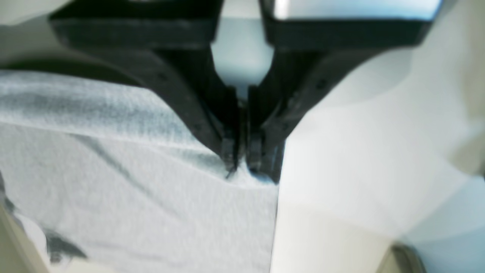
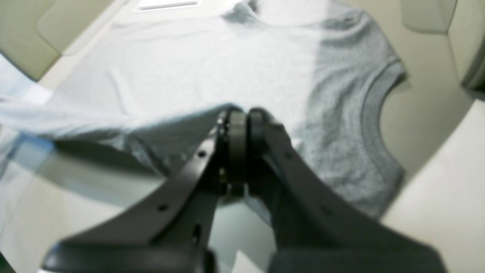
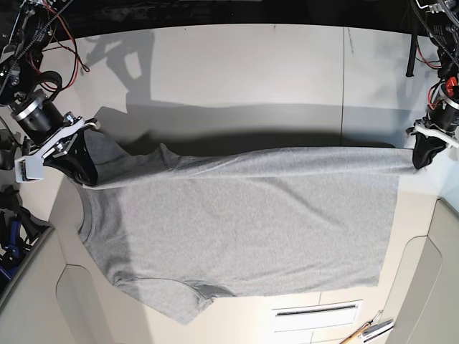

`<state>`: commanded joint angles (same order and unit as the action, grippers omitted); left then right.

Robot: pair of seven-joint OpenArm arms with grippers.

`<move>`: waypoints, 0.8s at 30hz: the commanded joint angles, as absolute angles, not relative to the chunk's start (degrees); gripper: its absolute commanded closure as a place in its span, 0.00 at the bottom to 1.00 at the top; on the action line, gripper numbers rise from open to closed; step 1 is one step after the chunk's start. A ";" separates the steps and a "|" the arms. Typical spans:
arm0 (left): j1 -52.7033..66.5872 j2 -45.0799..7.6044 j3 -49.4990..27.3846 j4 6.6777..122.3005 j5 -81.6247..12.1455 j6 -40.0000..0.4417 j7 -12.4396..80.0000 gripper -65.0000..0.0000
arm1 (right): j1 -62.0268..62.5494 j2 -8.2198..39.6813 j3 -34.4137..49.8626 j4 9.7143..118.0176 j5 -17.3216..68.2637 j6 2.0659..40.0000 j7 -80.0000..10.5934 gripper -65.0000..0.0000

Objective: Fold the T-shirt properly
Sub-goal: 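Lift the shirt edge with both grippers and pull it toward the robot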

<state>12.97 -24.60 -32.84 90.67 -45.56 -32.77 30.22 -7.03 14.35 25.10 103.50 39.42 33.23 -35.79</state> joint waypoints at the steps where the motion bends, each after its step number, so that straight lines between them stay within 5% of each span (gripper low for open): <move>1: 12.47 -24.60 -32.53 89.93 -45.08 -32.77 29.76 1.00 | -5.72 14.55 24.43 101.69 39.35 33.26 -35.81 1.00; 24: -4.62 -24.60 -26.24 68.31 -36.69 -30.65 24.03 1.00 | 20.75 14.41 11.29 71.64 28.82 33.43 -32.71 1.00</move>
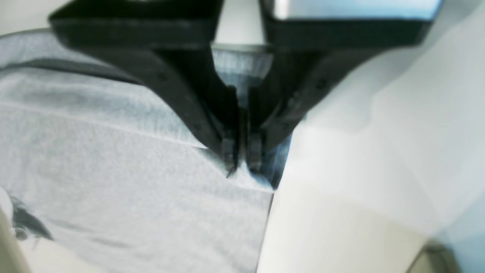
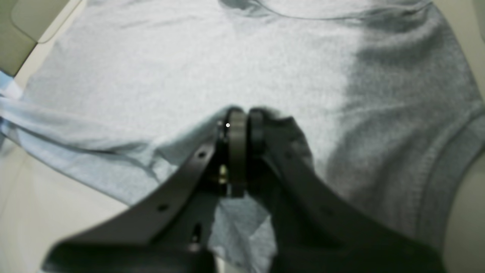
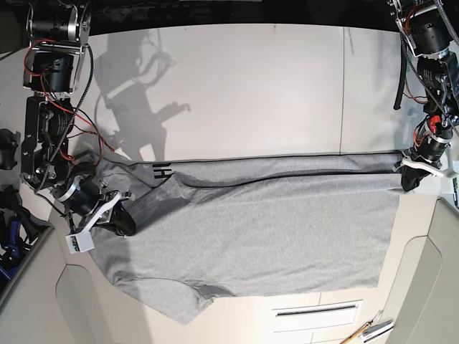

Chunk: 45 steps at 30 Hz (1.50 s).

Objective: Fold the T-shirt properly
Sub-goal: 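Lift the shirt edge with both grippers and pull it toward the robot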

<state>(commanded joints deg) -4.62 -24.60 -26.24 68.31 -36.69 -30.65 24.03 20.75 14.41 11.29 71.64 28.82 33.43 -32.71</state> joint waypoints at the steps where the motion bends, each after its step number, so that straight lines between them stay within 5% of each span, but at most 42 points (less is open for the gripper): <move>1: -5.15 -24.62 -25.87 67.11 -35.88 -30.65 23.24 1.00 | 21.10 14.41 11.29 71.11 28.51 33.43 -32.69 1.00; 22: -6.98 -24.60 -24.32 62.87 -34.39 -30.63 20.78 1.00 | 22.46 14.37 11.11 57.78 23.33 33.26 -24.27 1.00; 26: -6.96 -24.60 -24.32 62.87 -34.41 -30.65 20.82 0.80 | 22.33 14.06 11.11 56.71 23.42 33.26 -22.70 1.00; 29: -6.98 -24.62 -24.34 62.87 -34.41 -30.68 20.80 0.63 | 22.33 13.93 11.11 56.73 24.67 33.21 -22.74 0.73; 31: -6.98 -24.62 -24.34 62.87 -34.44 -30.68 20.80 0.57 | 22.35 13.96 11.11 56.75 25.10 33.21 -22.74 0.63; 37: -6.96 -24.77 -26.65 63.75 -34.46 -30.70 23.03 0.57 | 22.31 13.96 11.92 57.87 26.61 33.21 -24.12 0.63; 45: -6.63 -24.77 -31.16 63.81 -39.66 -35.46 29.12 0.57 | 21.85 13.96 19.59 65.28 33.28 33.23 -35.07 0.63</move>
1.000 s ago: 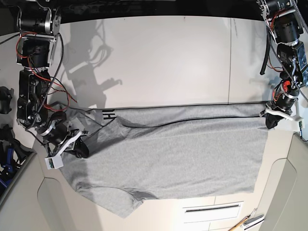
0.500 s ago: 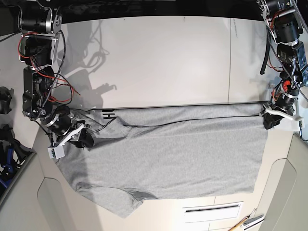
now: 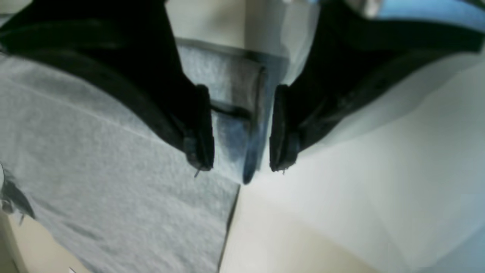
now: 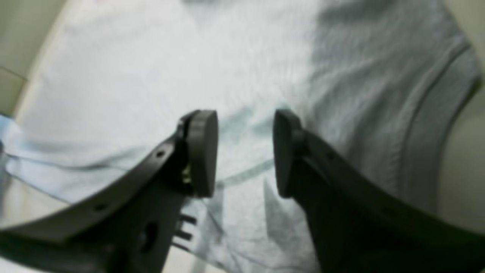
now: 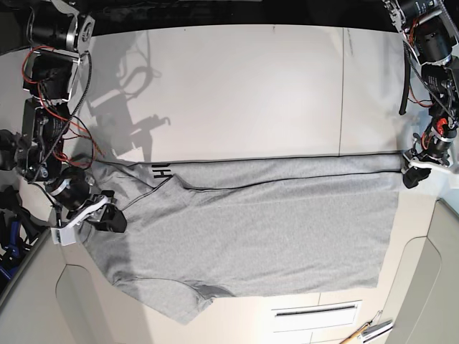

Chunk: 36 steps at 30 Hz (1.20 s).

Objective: Fold the T-shirt properly
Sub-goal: 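Lift the shirt edge with both grippers and pull it toward the robot, then drag the held edge further toward the robot, then release both grippers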

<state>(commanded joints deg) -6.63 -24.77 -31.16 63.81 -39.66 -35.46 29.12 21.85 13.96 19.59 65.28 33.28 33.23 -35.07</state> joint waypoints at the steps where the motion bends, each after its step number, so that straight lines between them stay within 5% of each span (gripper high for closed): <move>1: -6.63 -24.77 -31.16 63.81 -39.66 -35.44 29.17 0.56 | 21.85 13.96 20.80 66.22 33.91 33.23 -36.88 0.63; 14: -5.72 -24.77 -37.10 63.81 -47.00 -37.39 41.01 0.49 | 8.51 14.33 40.51 71.26 40.16 33.04 -40.10 0.63; 17: -3.92 -24.64 -37.10 63.81 -49.12 -37.87 41.01 0.35 | 5.28 14.31 41.19 71.26 41.41 33.04 -39.46 0.58; 20: -2.24 -24.43 -37.10 63.81 -49.54 -38.30 40.97 0.35 | 3.64 14.31 41.19 71.24 41.15 33.01 -37.04 0.48; 36: -0.80 -18.72 -37.08 63.79 -48.21 -38.83 40.10 0.35 | 3.33 13.13 37.74 70.28 39.27 33.01 -34.35 0.48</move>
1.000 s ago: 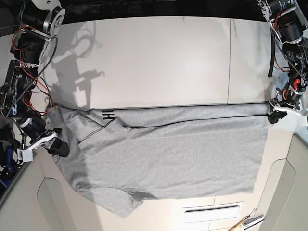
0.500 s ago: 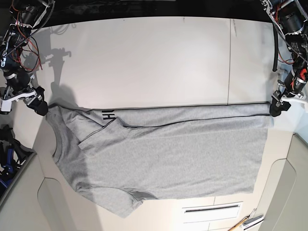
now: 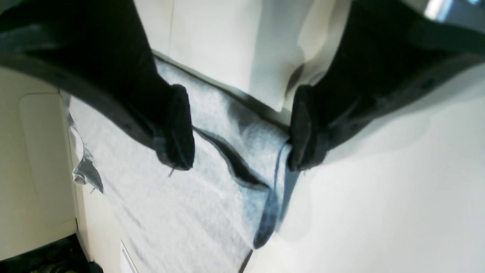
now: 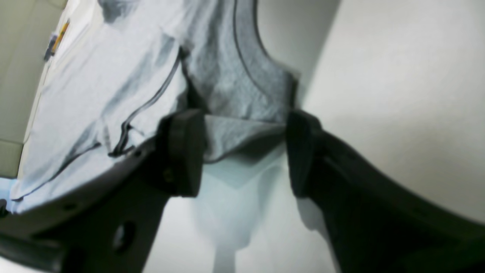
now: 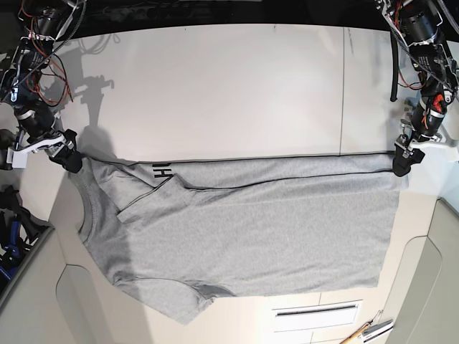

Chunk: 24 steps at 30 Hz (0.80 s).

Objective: Fold the T-shirt properly
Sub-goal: 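Drag the held edge further toward the robot, then release both grippers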

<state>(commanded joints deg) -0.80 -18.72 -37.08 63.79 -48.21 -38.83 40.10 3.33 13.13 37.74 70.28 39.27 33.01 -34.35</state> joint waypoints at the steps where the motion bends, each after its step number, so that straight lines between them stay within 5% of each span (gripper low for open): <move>1: -0.78 -18.72 -37.08 63.79 -48.21 -38.83 40.10 0.35 | 3.36 13.15 37.67 69.93 39.27 33.01 -34.13 0.48; 20: -0.82 -18.72 -30.98 63.79 -47.22 -38.85 39.20 0.36 | 6.35 13.13 33.36 65.78 38.50 32.99 -31.03 0.48; 24: -0.80 -18.74 -30.98 63.79 -46.04 -38.87 39.11 0.67 | 6.96 13.10 33.34 65.17 38.35 32.99 -30.81 0.48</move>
